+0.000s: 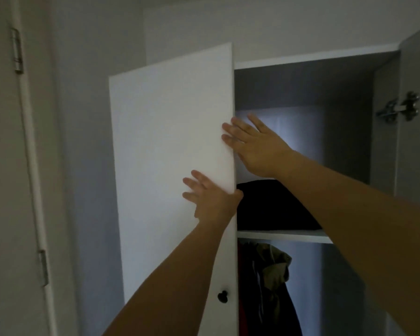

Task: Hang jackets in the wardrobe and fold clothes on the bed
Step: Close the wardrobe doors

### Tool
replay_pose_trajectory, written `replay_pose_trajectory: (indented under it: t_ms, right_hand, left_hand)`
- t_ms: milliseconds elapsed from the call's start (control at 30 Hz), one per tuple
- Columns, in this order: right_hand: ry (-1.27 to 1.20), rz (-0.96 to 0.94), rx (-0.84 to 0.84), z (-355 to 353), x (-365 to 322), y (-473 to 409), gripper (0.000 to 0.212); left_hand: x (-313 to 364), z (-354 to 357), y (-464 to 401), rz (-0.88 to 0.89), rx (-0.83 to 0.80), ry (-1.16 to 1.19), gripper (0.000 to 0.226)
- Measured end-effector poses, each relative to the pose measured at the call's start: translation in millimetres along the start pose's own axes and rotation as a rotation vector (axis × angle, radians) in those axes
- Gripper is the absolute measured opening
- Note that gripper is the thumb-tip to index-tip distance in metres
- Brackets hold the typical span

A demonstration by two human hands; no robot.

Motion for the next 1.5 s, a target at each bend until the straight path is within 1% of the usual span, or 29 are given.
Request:
replay_pose_trajectory:
  t_ms: [100,200,300,467,600,667,733,800,867,900,1000,1067,1167,1233,1300,1333,1400,1467,1500]
  right_hand:
    - [0.034,0.014,-0.078,26,8,0,0.064]
    - [0.013,0.044,-0.091,47,12,1,0.063]
    - [-0.036,0.085,-0.080,62,10,-2,0.060]
    - [-0.057,0.095,-0.139,76,11,1,0.063]
    - [-0.065,0.090,-0.217,65,12,-2,0.062]
    - [-0.091,0.136,-0.239,52,11,-1,0.060]
    - [-0.102,0.198,-0.235,37,13,6,0.059]
    - [-0.090,0.258,-0.240,20,19,17,0.059]
    - [-0.066,0.317,-0.273,1,28,32,0.061]
    - [-0.042,0.338,-0.296,-9,33,40,0.061]
    - [0.025,0.448,-0.322,-47,47,71,0.062]
    - [0.064,0.544,-0.329,-78,57,93,0.063]
    - [0.166,0.629,-0.345,-132,80,125,0.067]
    - [0.238,0.683,-0.312,-171,99,142,0.069]
    - [0.320,0.723,-0.238,-210,115,158,0.069]
    - [0.373,0.741,-0.203,-227,123,167,0.069]
    - [0.510,0.787,-0.133,-255,136,185,0.070]
    - [0.624,0.891,-0.064,-277,149,205,0.077]
    - [0.622,0.968,-0.026,-286,156,216,0.081]
  left_hand:
    - [-1,26,-12,0.023,0.077,-0.020,0.134]
    - [-5,44,-20,0.059,0.155,-0.066,0.135]
    - [-5,55,-29,0.050,0.183,-0.088,0.136]
    - [-7,68,-33,0.055,0.145,-0.092,0.135]
    - [-12,58,-37,0.052,0.006,-0.122,0.135]
    - [-17,45,-38,0.104,-0.042,-0.190,0.128]
    - [-22,32,-35,0.204,-0.079,-0.237,0.115]
    - [-23,23,-25,0.317,-0.083,-0.244,0.103]
    - [-17,18,-12,0.415,-0.083,-0.237,0.097]
    - [-11,18,-4,0.448,-0.117,-0.224,0.095]
    - [14,21,30,0.521,-0.300,-0.164,0.092]
    - [35,20,62,0.584,-0.428,-0.125,0.091]
    - [72,12,124,0.717,-0.580,-0.108,0.093]
    - [96,2,168,0.795,-0.673,-0.078,0.093]
    - [120,-8,213,0.806,-0.793,0.014,0.093]
    - [132,-13,235,0.804,-0.857,0.051,0.094]
    - [156,-23,277,0.800,-0.967,0.078,0.110]
    - [176,-31,316,0.768,-1.040,0.102,0.126]
    - [185,-34,334,0.761,-1.056,0.119,0.130]
Point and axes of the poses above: each hand's wrist, its own y-axis away from the middle knuckle, its own z-axis out of the palm, x = y × z, the point moved 3 cm from there along -y, towards the middle knuckle, and after that the axes turned 11 degrees about x, right-handed, at the moved point
